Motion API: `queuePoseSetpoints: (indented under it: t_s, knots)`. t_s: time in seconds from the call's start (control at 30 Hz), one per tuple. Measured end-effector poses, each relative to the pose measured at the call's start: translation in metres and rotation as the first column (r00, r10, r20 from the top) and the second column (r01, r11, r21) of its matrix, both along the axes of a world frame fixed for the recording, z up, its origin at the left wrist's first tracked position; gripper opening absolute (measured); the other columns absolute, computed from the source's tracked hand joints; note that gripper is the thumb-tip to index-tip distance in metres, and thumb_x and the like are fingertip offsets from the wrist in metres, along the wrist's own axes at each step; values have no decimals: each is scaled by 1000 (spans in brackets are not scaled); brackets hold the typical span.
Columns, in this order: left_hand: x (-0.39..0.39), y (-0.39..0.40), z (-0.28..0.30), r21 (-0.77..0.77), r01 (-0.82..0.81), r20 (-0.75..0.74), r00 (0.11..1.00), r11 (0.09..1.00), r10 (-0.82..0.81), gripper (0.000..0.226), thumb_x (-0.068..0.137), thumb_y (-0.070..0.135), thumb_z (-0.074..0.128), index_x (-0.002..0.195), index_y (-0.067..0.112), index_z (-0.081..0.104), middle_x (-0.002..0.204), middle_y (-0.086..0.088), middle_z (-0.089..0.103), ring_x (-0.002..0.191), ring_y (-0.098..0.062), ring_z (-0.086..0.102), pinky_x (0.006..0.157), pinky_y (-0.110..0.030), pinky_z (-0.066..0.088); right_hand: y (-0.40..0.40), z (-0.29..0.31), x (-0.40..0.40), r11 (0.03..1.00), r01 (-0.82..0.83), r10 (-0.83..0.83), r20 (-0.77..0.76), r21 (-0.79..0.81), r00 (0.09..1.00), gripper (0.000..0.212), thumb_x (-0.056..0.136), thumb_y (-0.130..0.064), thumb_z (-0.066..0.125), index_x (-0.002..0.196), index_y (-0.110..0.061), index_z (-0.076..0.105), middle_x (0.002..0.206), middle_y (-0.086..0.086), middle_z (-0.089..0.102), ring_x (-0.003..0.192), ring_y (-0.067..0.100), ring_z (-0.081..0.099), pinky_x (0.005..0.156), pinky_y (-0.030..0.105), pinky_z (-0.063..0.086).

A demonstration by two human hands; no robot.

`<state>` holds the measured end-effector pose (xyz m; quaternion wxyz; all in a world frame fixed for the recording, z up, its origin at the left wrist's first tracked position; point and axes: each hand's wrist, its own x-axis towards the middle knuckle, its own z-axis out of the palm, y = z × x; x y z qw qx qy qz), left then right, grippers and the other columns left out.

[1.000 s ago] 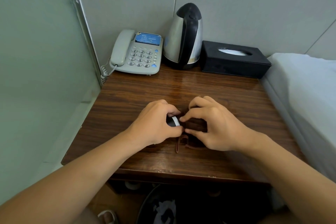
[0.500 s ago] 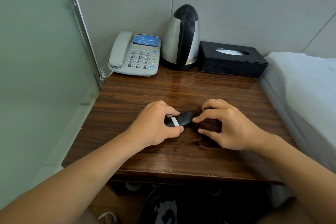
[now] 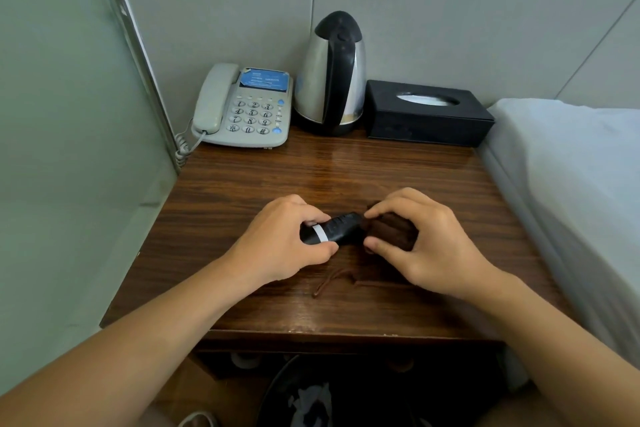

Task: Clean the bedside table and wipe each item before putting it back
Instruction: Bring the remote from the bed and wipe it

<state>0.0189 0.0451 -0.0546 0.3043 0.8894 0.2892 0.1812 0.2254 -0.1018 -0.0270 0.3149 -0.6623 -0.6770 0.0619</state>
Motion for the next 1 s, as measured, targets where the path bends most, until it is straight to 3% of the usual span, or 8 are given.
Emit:
queuePoseSetpoints:
  t_s: [0.2,0.37,0.43,0.57,0.7,0.8,0.93,1.0]
  knots:
    - [-1,2,0,-12,7,8,1000,1000,-7,41,80,38,83,120,33,76,99,15,58,82,-1,51,73,-25,38,7,-14,-23,986,-156,165,189,-59,968,38,84,-31,83,121,-27,73,126,-7,56,108,13,49,105,22,39]
    - [-1,1,-1,-9,-6,9,1000,1000,6,48,80,44,85,125,31,74,99,18,57,83,1,48,74,-24,37,3,-4,5,993,-33,63,265,-116,962,23,87,-35,79,108,-26,77,114,-8,61,102,12,53,96,35,51]
    - [0,1,0,-7,-1,7,1000,1000,1,46,80,44,85,124,33,75,98,18,57,83,1,48,73,-23,36,3,-2,6,997,11,10,260,-80,965,23,87,-33,79,107,-24,76,112,-9,61,102,11,53,99,39,51]
    - [-1,2,1,-5,21,23,1000,1000,-21,32,77,38,85,108,32,79,94,13,60,82,1,51,70,-26,38,14,-4,-29,995,-88,78,181,46,980,25,87,-28,80,110,-19,75,114,-3,63,106,12,56,113,29,35]
    - [-2,4,1,8,22,5,1000,1000,-22,25,72,34,85,87,17,75,93,4,61,80,-4,53,70,-32,43,24,-10,-45,990,-139,137,147,7,980,28,88,-30,78,115,-20,73,119,-3,61,105,15,54,115,23,27]
    - [-1,2,1,4,-3,16,1000,1000,3,34,76,44,85,104,28,75,94,15,56,82,1,50,69,-21,37,26,-8,-27,996,-70,78,187,-51,979,30,86,-30,79,115,-24,74,119,-5,61,104,14,51,101,23,38]
    - [1,0,1,9,-8,4,1000,1000,8,46,78,44,86,121,31,73,96,21,54,84,4,47,72,-18,33,34,4,-1,990,79,-58,169,-116,984,25,90,-35,75,114,-27,74,114,-11,63,104,15,57,98,38,50]
    - [0,1,1,5,-8,10,1000,1000,8,42,78,43,86,116,31,74,97,19,55,84,3,48,72,-20,35,32,3,-12,994,-1,26,230,-107,973,29,89,-35,76,115,-26,74,116,-9,61,104,12,52,101,28,43]
